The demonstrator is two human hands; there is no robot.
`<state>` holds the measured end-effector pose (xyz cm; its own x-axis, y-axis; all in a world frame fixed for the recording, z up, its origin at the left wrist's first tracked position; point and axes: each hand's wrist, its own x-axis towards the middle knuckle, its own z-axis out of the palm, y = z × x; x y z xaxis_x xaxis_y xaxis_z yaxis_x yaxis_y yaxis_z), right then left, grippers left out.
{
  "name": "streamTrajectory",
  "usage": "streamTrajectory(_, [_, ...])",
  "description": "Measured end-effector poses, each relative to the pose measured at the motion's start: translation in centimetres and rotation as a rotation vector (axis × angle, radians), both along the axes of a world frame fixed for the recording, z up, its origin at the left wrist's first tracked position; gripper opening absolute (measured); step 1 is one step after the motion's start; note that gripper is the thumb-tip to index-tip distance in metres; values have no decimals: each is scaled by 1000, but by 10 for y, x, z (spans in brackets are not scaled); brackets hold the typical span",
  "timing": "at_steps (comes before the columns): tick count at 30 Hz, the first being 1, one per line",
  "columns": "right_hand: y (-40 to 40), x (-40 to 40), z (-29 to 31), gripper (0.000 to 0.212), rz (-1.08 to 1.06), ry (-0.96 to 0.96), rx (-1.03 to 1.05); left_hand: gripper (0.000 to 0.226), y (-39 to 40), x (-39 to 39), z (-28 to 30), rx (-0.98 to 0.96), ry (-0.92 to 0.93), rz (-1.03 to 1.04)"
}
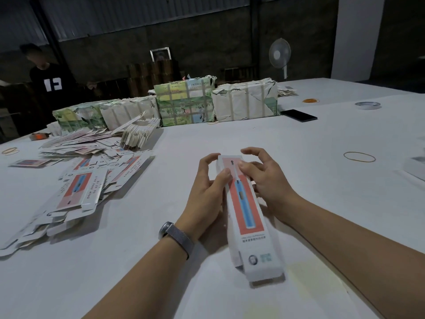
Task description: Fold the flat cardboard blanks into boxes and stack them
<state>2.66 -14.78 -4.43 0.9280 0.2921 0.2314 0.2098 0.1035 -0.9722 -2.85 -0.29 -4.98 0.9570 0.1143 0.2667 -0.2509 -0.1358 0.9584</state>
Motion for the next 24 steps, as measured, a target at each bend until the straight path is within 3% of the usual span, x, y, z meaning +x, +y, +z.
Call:
streamTrajectory(4, [-4, 0, 2, 24, -105, -265, -302, 31, 5, 1, 0, -50, -2, 101])
streamTrajectory(9, [-12, -14, 19, 57, 13, -542, -753, 48, 9, 0, 3, -26, -47, 170])
streamTrajectory(14, [-31, -18, 42, 54, -139, -580, -830, 56, 5, 1, 5, -37, -72, 91])
streamTrajectory(20, [-123, -23, 62, 43, -386, -495, -1078, 16, 21, 22, -10, -33, -32, 128])
streamTrajectory(24, [-215, -22, 77, 38, -616, -391, -1326, 49, 28, 32, -23, 8, 36, 67])
